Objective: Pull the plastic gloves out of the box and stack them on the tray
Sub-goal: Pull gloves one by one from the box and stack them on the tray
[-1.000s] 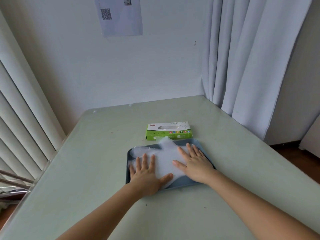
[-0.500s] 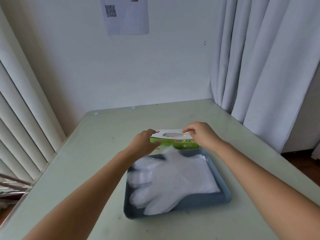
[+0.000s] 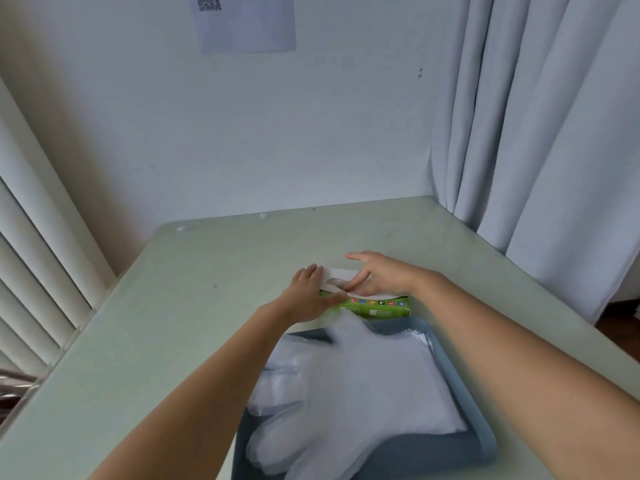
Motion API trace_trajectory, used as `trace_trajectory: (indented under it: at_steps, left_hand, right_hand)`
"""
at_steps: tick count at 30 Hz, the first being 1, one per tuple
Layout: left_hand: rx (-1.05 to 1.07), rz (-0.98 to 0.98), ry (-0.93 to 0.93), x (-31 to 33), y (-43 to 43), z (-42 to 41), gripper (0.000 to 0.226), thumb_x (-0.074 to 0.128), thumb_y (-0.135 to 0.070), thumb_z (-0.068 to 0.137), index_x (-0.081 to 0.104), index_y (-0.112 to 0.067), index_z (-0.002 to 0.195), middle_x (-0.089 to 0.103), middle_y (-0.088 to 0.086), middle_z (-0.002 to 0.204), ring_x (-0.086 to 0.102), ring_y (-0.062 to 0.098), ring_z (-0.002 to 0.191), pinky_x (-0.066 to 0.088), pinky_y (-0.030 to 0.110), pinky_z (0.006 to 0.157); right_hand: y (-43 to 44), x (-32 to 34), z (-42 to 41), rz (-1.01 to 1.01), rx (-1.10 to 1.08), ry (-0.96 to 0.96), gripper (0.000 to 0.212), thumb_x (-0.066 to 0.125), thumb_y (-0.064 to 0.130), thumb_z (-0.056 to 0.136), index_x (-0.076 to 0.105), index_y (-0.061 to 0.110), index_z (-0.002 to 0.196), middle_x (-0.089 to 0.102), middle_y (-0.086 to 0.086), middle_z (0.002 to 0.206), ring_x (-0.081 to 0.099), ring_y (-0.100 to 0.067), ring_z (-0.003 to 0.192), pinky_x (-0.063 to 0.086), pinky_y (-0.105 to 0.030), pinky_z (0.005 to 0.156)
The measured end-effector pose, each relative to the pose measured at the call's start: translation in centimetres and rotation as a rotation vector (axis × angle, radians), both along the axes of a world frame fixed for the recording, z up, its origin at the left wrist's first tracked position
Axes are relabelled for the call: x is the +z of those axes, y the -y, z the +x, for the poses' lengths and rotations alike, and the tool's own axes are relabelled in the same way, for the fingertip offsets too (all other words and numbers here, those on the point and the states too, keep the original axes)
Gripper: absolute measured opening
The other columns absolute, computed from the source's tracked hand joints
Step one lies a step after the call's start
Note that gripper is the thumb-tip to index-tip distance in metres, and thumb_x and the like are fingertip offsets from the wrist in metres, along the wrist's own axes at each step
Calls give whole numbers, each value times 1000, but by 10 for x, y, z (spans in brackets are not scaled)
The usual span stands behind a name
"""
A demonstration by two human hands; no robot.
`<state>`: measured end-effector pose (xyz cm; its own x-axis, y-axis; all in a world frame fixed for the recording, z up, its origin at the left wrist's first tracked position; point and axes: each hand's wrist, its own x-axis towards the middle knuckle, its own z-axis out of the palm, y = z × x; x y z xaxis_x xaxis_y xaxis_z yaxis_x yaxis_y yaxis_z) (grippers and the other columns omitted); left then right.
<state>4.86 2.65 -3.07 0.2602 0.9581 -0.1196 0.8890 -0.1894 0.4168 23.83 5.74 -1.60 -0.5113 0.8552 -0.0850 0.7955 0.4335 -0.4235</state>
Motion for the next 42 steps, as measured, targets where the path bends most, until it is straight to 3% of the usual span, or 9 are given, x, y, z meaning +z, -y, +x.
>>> trace_trajectory:
  at_steps: [3,7,11,16,23,33,35,38,42]
  left_hand:
    - [8,29,-37,1,-6,-1,90,53,-65,83,18,-16,151,15,4,156,9,25,144,21,40,116]
    - [5,-7,-17,0,-6,-2,94,55,-67,80,14,-21,151,12,2,155,15,28,141,23,42,115]
    - [10,2,44,-7,-5,-3,95,57,-64,81,12,-19,152,9,0,157,16,27,144,19,41,117]
    - [18,2,64,-8,-4,-3,94,58,-63,81,13,-21,152,8,1,158,18,28,143,19,39,117]
    - [28,-47,92,-8,-8,-3,90,61,-66,77,20,-33,150,10,3,153,29,30,138,25,42,115]
    - [58,-30,72,-8,-7,0,86,61,-66,76,22,-38,147,14,4,151,18,34,137,21,42,114]
    - [65,-19,67,-9,-7,0,87,61,-67,76,22,-38,148,14,4,152,19,34,137,21,42,115]
    - [70,-4,76,-12,-8,0,87,62,-67,75,23,-38,147,14,3,152,20,34,137,22,42,115]
    - [76,6,87,-13,-7,0,87,62,-67,75,24,-37,148,15,3,152,21,34,136,21,40,115]
  right_hand:
    - [-4,-5,0,85,-1,-24,18,70,22,87,76,18,103,35,2,147,31,-11,134,24,-16,104]
    - [0,-12,0,218,-28,-115,8,74,17,82,78,11,86,51,4,121,37,-4,112,38,-23,98]
    - [7,-20,1,298,-7,-159,9,70,15,86,78,12,87,50,10,108,34,-1,105,36,-16,92]
    - [9,-25,2,251,-81,-333,7,71,8,84,77,10,84,53,13,96,54,-7,91,40,-10,82]
    - [12,-15,2,171,-150,-459,14,69,9,84,71,17,73,52,15,97,55,-1,88,42,-14,80]
    - [10,-3,-14,506,-146,-326,16,59,3,89,69,-1,77,45,4,102,45,-11,99,25,2,84]
    - [9,-9,-13,460,-233,-406,12,63,4,88,69,0,78,48,4,100,48,-14,98,28,-1,85]
    - [8,-13,-7,237,-303,-547,6,72,16,83,68,12,85,55,7,101,55,-10,98,42,-21,92]
    - [19,-7,1,140,-304,-580,8,78,16,77,73,19,82,68,10,84,62,0,78,47,-18,77]
